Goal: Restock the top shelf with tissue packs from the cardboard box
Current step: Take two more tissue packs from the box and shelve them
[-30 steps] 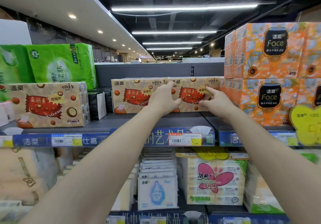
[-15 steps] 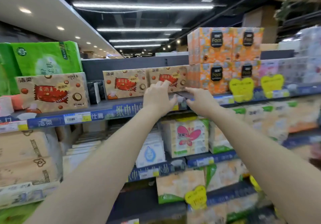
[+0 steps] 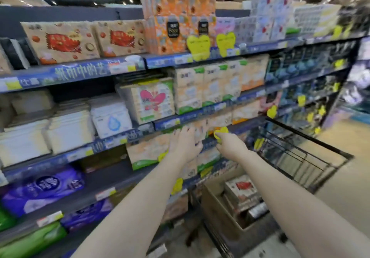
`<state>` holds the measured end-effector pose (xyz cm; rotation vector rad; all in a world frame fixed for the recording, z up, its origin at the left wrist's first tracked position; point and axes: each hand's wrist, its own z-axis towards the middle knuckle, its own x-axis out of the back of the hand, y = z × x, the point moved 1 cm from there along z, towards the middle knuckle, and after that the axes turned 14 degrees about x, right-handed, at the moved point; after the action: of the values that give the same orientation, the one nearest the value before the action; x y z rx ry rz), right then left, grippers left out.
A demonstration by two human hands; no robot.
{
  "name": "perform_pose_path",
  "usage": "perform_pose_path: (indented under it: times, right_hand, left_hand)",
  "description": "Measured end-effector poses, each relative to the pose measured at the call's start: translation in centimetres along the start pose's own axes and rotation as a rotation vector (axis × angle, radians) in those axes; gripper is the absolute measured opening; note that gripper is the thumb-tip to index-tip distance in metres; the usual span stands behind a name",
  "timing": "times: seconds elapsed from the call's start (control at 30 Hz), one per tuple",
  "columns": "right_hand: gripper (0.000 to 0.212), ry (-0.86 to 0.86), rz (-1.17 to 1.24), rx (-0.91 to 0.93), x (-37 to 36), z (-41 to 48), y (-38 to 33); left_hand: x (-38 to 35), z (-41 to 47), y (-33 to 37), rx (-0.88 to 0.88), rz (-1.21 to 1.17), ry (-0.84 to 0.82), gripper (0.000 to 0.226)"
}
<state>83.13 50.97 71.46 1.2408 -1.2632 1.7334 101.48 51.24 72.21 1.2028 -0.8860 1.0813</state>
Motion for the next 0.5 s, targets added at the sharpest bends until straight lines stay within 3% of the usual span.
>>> perform_pose_path:
  times: [0.23,0.5]
  right_hand:
    - [0.057,-0.099,0.039,-0.160,-5.7,-7.0,14.1]
    - [0.057,-0.270,0.159,-0.245,-9.4,-11.8,29.6]
  left_hand:
    - [-12.1,-2.6,9.1,0.001,0.036,-0.199,0.058]
    - [-23.7,-4.5,17.5,0.165,0.067,-0.451,0.058]
